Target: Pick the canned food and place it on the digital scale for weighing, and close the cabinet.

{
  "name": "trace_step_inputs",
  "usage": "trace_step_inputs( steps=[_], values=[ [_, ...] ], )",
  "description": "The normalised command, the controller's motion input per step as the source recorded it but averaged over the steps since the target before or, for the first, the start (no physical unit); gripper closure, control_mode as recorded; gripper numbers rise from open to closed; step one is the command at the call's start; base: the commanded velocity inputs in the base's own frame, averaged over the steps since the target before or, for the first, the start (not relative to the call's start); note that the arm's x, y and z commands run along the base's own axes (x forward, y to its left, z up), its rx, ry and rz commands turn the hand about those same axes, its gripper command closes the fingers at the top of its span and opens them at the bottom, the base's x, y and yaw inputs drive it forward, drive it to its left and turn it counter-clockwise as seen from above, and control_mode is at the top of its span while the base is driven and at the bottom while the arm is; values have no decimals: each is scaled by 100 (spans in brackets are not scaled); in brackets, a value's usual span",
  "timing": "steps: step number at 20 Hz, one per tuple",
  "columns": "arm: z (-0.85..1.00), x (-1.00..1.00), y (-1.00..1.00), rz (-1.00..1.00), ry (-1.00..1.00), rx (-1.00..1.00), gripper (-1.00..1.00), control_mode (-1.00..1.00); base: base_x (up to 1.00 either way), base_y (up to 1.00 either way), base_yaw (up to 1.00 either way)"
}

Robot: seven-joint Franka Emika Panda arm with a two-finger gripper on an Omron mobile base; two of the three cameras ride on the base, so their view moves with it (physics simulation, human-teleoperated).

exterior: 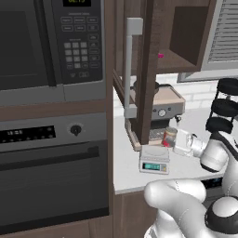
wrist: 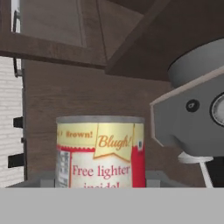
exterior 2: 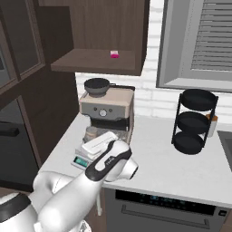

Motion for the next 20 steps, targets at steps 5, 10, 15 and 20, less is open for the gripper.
trace_step_inputs(
  steps=[5,10,15,20],
  values=[
    [-47,5,0,2,0,-1,100,-100,0,0,0],
    [-24,16,0,0,2,0,100,-100,0,0,0],
    [-5,22,0,0,6,0,100,-100,0,0,0],
    [-20,16,6,0,5,-3,100,-100,0,0,0]
  ],
)
